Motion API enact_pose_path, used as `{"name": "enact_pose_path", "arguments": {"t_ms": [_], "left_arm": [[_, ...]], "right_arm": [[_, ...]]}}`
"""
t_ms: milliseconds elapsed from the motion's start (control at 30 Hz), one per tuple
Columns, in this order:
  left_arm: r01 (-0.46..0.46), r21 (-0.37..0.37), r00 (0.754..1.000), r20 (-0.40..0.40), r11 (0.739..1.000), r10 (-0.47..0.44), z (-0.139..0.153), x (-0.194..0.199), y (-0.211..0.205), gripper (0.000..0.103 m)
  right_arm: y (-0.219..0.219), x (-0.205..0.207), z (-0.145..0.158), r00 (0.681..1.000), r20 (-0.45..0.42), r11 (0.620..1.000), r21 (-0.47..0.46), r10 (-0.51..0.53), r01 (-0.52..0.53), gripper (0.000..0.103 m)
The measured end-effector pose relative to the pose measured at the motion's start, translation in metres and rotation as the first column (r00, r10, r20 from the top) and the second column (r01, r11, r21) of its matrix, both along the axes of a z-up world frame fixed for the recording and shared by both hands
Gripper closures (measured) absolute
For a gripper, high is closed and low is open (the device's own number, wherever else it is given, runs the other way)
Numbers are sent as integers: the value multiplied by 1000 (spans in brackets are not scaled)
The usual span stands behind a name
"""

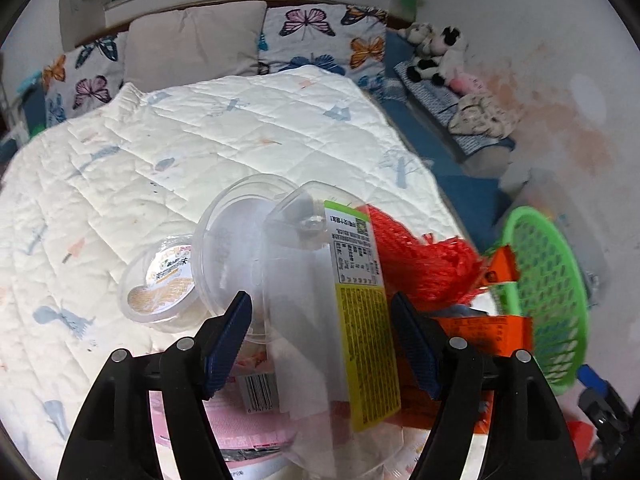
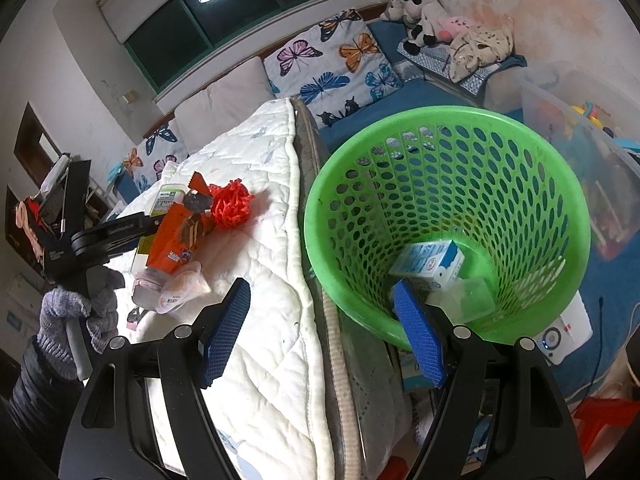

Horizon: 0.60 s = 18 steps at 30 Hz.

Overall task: Collect trash
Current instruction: 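Reach the left tool back to the mattress and grasp the plastic bottle, then lift the plastic bottle with the left tool while the right tool carries an orange wrapper toward the basket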

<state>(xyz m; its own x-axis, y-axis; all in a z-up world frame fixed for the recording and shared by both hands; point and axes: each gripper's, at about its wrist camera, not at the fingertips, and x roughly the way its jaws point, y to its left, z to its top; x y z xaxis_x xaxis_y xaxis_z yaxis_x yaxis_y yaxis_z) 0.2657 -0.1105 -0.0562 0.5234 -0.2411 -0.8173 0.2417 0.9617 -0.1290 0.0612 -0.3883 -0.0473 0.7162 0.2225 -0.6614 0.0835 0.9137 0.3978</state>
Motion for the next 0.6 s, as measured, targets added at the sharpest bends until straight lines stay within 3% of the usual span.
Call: {"name": "enact_pose_path", "arguments": {"t_ms": [233, 600], "left_arm": [[-59, 123, 997, -43, 991, 65, -12, 11, -12, 38], [-79, 2, 997, -24, 997, 79, -5, -1, 2, 42]], "right_arm": [[-4, -2, -3, 1000, -7, 1000, 8, -5, 5, 29], [16, 5, 0, 998, -7, 998, 0, 56, -56, 29]]}}
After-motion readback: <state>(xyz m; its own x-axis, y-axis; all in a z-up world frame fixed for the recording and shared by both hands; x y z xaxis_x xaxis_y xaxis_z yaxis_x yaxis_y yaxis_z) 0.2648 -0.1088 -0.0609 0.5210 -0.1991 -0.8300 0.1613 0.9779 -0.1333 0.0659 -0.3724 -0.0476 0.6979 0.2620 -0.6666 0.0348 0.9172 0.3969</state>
